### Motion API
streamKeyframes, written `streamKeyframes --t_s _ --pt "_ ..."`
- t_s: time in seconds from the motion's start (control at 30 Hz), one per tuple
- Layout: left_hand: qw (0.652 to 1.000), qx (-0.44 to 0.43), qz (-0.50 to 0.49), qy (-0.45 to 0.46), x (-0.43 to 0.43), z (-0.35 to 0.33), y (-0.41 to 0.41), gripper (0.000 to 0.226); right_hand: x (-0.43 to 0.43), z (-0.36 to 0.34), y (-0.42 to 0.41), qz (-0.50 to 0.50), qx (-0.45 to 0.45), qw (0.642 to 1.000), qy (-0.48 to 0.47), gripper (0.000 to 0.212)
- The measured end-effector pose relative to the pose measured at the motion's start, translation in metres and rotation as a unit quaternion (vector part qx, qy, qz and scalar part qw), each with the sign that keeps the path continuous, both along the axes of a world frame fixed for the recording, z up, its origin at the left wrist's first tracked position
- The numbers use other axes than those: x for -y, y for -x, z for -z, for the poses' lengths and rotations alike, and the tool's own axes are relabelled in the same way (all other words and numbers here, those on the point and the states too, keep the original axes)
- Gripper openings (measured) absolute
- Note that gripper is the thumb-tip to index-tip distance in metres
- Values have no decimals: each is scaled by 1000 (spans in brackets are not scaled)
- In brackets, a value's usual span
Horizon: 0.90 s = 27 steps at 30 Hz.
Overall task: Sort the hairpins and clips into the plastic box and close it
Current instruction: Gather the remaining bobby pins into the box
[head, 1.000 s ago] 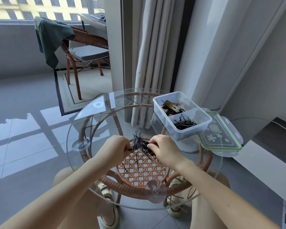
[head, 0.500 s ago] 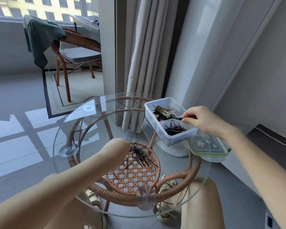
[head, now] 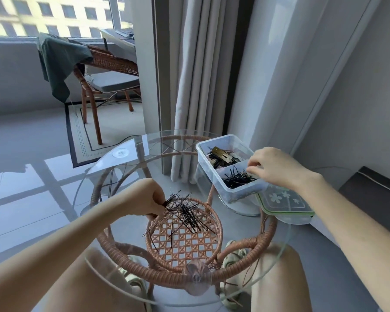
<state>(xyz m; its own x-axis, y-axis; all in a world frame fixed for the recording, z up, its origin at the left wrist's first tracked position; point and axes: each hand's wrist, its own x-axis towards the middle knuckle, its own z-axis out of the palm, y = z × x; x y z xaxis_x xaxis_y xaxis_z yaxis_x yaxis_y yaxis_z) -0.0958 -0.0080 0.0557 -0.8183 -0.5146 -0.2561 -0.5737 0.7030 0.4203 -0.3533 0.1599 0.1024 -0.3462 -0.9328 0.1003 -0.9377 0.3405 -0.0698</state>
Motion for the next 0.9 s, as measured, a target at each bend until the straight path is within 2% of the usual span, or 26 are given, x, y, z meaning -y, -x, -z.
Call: streamKeyframes --t_s 0.13,0.37,0.47,0.63,0.8,0.9 --pt "998 -53 -18 -30 1 -24 19 10 -26 -7 2 -18 9 999 39 23" --pt "993 -108 40 5 -19 -73 91 12 -58 -12 5 -12 9 996 85 19" --pt "991 -93 78 52 -39 -73 130 15 -62 -12 6 -7 8 996 85 19" --pt "982 -19 123 141 -65 -45 170 13 -61 -5 2 3 16 997 76 22" --pt "973 -43 190 124 -57 -41 161 27 -57 3 -9 -17 21 995 97 21" --pt "976 -98 173 86 -42 -45 140 31 -46 7 -20 -67 49 990 113 21"
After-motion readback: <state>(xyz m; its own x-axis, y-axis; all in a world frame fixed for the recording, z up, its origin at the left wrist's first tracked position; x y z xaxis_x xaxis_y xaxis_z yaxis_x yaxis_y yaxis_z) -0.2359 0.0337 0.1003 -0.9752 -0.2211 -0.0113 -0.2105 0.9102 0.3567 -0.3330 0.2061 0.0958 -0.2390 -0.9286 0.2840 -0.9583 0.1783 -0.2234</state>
